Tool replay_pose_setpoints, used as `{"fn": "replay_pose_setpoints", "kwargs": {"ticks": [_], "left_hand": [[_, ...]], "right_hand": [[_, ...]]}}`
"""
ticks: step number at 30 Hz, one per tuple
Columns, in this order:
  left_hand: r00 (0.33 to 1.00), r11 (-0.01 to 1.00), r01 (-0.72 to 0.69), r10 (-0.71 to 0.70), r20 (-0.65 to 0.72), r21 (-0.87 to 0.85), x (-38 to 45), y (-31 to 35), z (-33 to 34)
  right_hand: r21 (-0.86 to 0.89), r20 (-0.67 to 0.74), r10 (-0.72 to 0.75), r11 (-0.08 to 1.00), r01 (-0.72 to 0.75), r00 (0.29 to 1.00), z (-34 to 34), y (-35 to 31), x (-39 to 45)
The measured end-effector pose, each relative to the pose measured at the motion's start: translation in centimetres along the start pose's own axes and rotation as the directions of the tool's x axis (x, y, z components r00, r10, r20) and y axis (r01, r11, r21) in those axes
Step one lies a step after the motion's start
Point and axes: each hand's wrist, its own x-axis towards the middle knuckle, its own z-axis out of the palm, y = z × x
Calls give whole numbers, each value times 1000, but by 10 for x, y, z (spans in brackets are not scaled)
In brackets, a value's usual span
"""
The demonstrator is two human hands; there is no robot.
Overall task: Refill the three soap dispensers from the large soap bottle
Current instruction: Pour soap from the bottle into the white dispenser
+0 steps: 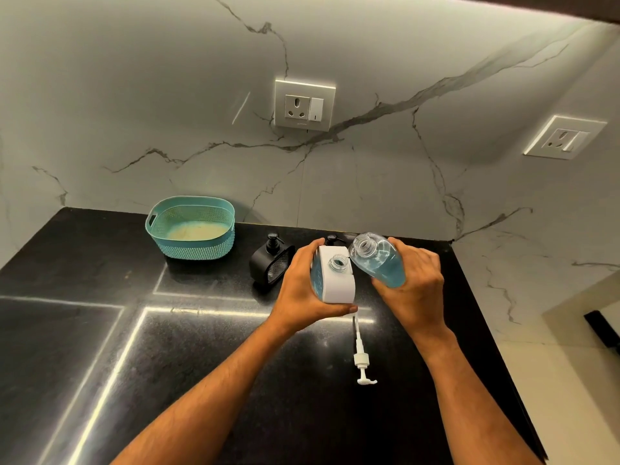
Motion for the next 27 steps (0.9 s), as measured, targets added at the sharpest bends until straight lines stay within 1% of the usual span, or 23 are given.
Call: {"fn": "replay_pose_setpoints", "kwargs": {"ticks": [3, 7, 12, 16, 23, 27], "left_hand": [[1000, 1000, 3, -3, 2, -1, 0, -1, 2], [1000, 1000, 9, -9, 6, 2, -2, -4, 3], [999, 999, 43, -43, 13, -16, -4, -13, 2], [996, 996, 84, -83, 33, -24, -6, -25, 1], [983, 985, 172, -170, 67, -21, -13, -51, 2], [976, 980, 199, -197, 87, -12, -17, -62, 4]], "right_hand": [[60, 53, 71, 995, -74, 996, -1, -3, -1], [191, 110, 161, 965, -180, 981, -2, -6, -2], [336, 139, 333, 870, -361, 933, 0, -2, -6], [399, 173, 450, 781, -480, 876, 5, 12, -12], [434, 289, 523, 675, -597, 802, 19, 40, -21], [445, 374, 535, 613, -652, 758, 27, 55, -27]]}}
